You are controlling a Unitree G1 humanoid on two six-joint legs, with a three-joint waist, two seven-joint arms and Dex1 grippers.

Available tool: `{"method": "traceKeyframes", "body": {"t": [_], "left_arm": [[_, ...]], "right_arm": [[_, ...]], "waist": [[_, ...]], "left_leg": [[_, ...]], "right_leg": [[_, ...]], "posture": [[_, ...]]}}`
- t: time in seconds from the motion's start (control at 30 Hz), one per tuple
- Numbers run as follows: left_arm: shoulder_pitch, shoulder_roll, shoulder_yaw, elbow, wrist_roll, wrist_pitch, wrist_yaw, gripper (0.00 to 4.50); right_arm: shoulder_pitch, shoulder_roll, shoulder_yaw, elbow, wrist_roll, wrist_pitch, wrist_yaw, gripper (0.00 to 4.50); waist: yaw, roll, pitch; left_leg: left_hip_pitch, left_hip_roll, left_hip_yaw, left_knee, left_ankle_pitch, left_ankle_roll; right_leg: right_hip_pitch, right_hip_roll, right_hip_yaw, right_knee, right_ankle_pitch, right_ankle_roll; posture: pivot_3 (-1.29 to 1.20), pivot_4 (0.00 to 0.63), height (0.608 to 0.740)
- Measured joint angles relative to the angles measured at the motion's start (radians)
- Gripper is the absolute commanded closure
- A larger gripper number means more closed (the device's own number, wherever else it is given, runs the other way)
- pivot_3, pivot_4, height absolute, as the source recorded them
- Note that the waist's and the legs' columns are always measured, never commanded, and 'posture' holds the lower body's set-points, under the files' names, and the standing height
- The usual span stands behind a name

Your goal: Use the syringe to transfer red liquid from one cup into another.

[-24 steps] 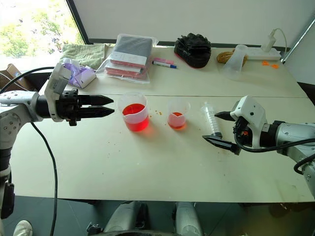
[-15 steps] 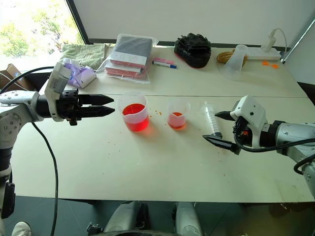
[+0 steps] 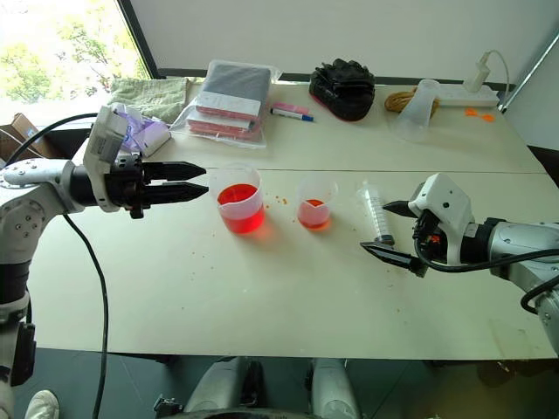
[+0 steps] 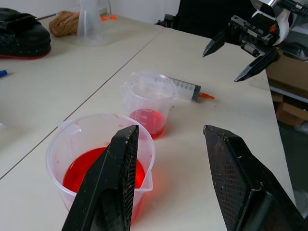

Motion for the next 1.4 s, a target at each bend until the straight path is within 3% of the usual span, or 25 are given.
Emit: {"method": "traceKeyframes", "body": {"t": [0.33,0.47,0.6,0.77,0.97,1.13,1.4], "left_arm": [[-0.024,-0.004,-0.010,0.019,0.009,-0.008,-0.020,2.26],[-0.057,-0.018,-0.023,0.051,0.026,-0.029,-0.045,2.26],[-0.096,-0.024,-0.044,0.071,0.040,-0.043,-0.066,2.26],[-0.102,-0.040,-0.056,0.089,0.052,-0.050,-0.082,2.26],[-0.104,-0.047,-0.058,0.093,0.066,-0.065,-0.084,2.26],[-0.092,-0.047,-0.055,0.067,0.064,-0.064,-0.073,2.26],[-0.052,-0.040,-0.043,0.029,0.062,-0.058,-0.047,2.26]], "right_arm": [[0.006,0.006,-0.048,-0.011,0.015,0.037,-0.030,0.05],[-0.149,0.011,-0.034,0.011,0.082,0.204,-0.135,0.05],[-0.407,0.009,0.071,0.101,0.116,0.458,-0.251,0.05],[-0.802,0.141,0.245,0.417,0.095,0.797,-0.392,0.05],[-1.060,0.205,0.477,0.853,0.081,0.832,-0.513,0.05],[-1.164,0.253,0.613,1.072,0.066,0.832,-0.570,0.05],[-1.183,0.305,0.705,1.166,0.014,0.833,-0.573,0.05]], "waist": [[0.001,0.000,0.000],[-0.004,0.000,0.000],[-0.005,0.000,0.000],[-0.008,0.000,0.000],[-0.006,0.000,0.000],[-0.007,0.000,0.000],[-0.009,0.000,0.000]], "left_leg": [[0.000,0.000,0.000,0.000,0.000,0.000],[0.001,0.000,0.000,0.000,0.000,0.000],[0.001,0.000,0.000,0.000,0.000,-0.001],[0.001,0.000,0.001,0.000,0.000,-0.001],[-0.003,-0.001,0.002,0.000,0.000,0.000],[-0.003,-0.001,0.002,-0.001,0.000,0.000],[-0.003,0.000,0.002,-0.001,0.000,0.000]], "right_leg": [[0.000,0.000,0.000,0.000,0.000,0.000],[0.000,0.000,0.000,0.001,0.000,0.000],[0.000,-0.001,0.001,0.001,0.000,0.000],[-0.002,-0.001,0.002,0.002,0.000,-0.001],[-0.004,-0.003,0.002,0.001,0.000,0.000],[-0.004,-0.003,0.001,0.001,0.000,0.000],[-0.005,-0.002,0.001,0.001,0.000,0.000]], "posture": [[0.00,0.150,0.740],[0.00,0.150,0.740],[0.00,0.150,0.740],[0.00,0.150,0.740],[0.00,0.150,0.740],[0.00,0.150,0.740],[0.00,0.150,0.740]]}}
